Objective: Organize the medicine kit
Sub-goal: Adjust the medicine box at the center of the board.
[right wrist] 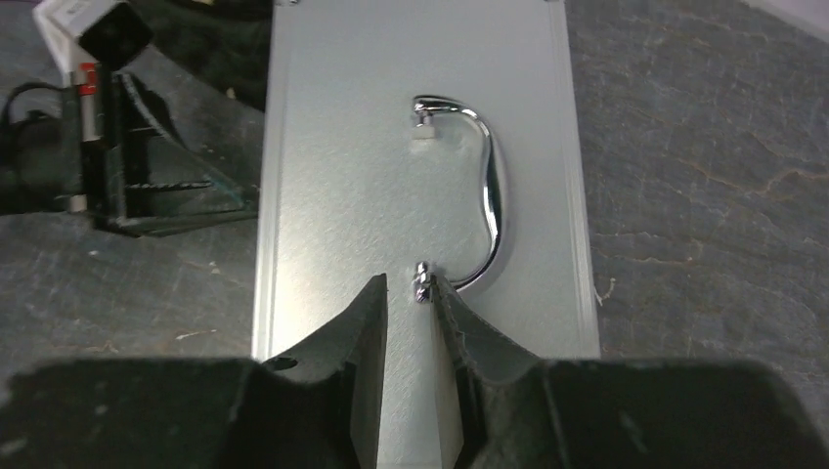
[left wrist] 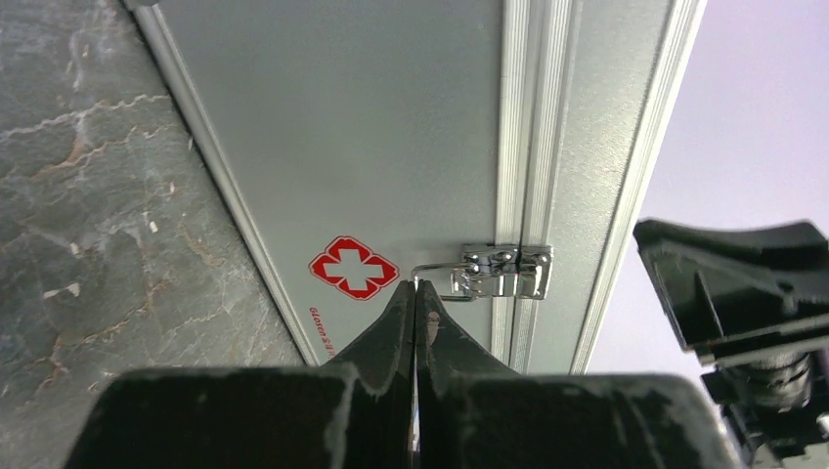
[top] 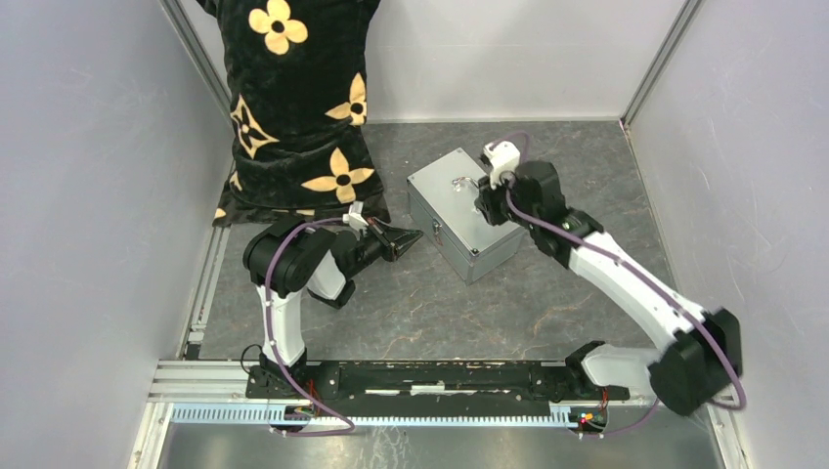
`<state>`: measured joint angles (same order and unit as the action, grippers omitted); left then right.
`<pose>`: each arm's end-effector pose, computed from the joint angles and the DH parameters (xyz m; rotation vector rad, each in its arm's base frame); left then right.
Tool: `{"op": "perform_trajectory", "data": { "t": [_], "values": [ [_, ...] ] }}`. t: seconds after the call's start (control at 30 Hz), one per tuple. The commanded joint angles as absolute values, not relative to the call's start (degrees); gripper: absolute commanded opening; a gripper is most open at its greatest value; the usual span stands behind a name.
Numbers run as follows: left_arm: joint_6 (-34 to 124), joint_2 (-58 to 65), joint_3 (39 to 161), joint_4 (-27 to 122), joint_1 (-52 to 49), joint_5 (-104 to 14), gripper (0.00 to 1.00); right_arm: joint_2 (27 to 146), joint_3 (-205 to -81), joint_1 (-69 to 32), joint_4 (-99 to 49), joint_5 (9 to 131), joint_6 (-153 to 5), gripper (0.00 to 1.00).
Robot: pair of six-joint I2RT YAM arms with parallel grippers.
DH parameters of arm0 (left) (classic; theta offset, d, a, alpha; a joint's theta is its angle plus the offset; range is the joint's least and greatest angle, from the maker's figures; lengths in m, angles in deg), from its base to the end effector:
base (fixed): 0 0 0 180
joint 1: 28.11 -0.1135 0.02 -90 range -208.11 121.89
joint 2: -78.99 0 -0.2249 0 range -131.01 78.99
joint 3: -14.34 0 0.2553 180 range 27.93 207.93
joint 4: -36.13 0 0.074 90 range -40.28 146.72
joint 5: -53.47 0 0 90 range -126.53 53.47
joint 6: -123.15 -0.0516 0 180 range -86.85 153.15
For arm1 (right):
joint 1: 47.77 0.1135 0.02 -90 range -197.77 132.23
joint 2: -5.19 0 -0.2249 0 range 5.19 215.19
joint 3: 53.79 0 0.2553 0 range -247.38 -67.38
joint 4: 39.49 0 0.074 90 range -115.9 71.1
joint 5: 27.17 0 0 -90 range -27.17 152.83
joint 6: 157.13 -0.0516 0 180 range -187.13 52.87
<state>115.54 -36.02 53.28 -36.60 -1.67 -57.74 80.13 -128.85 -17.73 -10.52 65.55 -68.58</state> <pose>0.2589 -0.1496 0.0624 -0.5991 1.8485 -1.6765 0.2817 0.1657 0.2706 -0.5461 2.0241 0.3840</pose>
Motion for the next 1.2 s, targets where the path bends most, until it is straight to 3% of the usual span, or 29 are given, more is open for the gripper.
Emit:
{"op": "perform_trajectory", "data": {
  "t": [0.0, 0.13, 0.3, 0.57, 0.8, 1.0, 1.17],
  "values": [
    [109.48, -31.44, 53.33, -39.66, -1.83, -58.38, 0.02, 68.45, -116.05, -14.48, -25.12, 69.04, -71.42, 0.29],
    [106.32, -26.74, 51.57, -31.54, -1.82, -56.56, 0.02, 57.85, -102.16, -5.12, -36.08, 61.75, -74.23, 0.30],
    [102.33, -21.98, 49.26, -22.39, -1.80, -54.63, 0.02, 53.43, -91.26, 8.03, -43.85, 48.53, -77.98, 0.27],
    [97.73, -15.54, 49.59, -9.75, -1.74, -52.90, 0.02, 62.41, -83.96, 12.73, -60.31, 35.73, -75.71, 0.27],
    [94.69, -14.21, 51.66, -3.00, -1.83, -52.36, 0.02, 75.25, -86.30, 13.07, -74.09, 34.15, -69.64, 0.32],
    [93.04, -15.95, 53.96, -2.20, -1.83, -53.21, 0.02, 84.66, -86.59, 13.15, -86.75, 31.82, -62.86, 0.15],
    [91.77, -17.98, 55.99, -2.31, -2.00, -54.11, 0.02, 90.65, -90.55, 13.13, -88.50, 29.58, -63.36, 0.06]
  ]
}}
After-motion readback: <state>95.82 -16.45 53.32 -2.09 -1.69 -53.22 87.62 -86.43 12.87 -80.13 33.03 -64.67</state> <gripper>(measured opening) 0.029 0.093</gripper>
